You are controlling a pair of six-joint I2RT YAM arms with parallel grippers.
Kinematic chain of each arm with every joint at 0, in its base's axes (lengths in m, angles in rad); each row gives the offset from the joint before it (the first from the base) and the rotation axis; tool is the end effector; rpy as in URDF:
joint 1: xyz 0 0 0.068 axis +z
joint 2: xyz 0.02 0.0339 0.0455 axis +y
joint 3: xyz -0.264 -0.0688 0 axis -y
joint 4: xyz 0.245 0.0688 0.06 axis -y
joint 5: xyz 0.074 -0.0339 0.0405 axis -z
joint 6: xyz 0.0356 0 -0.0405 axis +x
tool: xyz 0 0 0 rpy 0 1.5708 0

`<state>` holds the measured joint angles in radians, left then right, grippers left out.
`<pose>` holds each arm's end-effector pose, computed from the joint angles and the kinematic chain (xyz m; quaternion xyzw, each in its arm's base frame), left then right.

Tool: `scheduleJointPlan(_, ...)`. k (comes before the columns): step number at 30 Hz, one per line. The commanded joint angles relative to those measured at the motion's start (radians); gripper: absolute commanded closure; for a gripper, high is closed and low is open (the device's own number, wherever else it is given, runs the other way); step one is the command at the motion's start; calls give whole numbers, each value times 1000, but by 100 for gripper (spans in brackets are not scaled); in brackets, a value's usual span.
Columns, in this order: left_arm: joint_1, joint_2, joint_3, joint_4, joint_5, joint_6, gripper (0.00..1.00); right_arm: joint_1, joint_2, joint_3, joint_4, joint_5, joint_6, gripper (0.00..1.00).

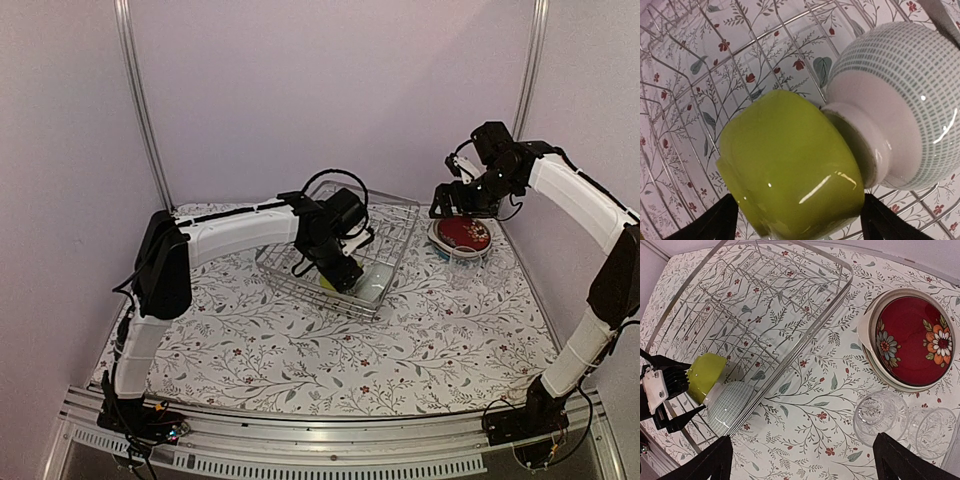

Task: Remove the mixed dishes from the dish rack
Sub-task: Grab the bowl from the dish rack.

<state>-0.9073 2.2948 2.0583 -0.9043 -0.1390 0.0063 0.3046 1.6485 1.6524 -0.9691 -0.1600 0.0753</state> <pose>0.3073 -0.3851 0.2129 0.4166 0.8812 -0.0316 0.2211 0.3297 0.1096 0.3479 -0.1325 0.9425 0.1310 0.2775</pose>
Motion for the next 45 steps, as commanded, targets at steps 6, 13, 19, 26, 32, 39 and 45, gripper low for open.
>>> scheduleJointPlan(6, 2, 28, 15, -15, -59, -1, 23, -10, -18, -11, 13, -12, 9, 1)
scheduleJointPlan(13, 2, 10, 11, -13, -78, -24, 30, -13, -19, -11, 13, -13, 7, 1)
scheduleJointPlan(19, 2, -17, 0, -6, -100, -28, 35, -14, -19, -9, 13, -16, 9, 1)
scheduleJointPlan(26, 2, -44, -14, 4, -119, -28, 40, -16, -21, -8, 12, -21, 11, 1)
scheduleJointPlan(32, 2, -60, -18, 11, -142, -22, 42, -16, -18, -4, 12, -28, 12, 1)
scheduleJointPlan(39, 4, -81, -23, 14, -164, -10, 44, -16, -17, 3, 12, -36, 14, 1)
scheduleJointPlan(45, 6, -110, -32, 29, -148, -9, 46, -16, -15, 9, 12, -44, 15, 1)
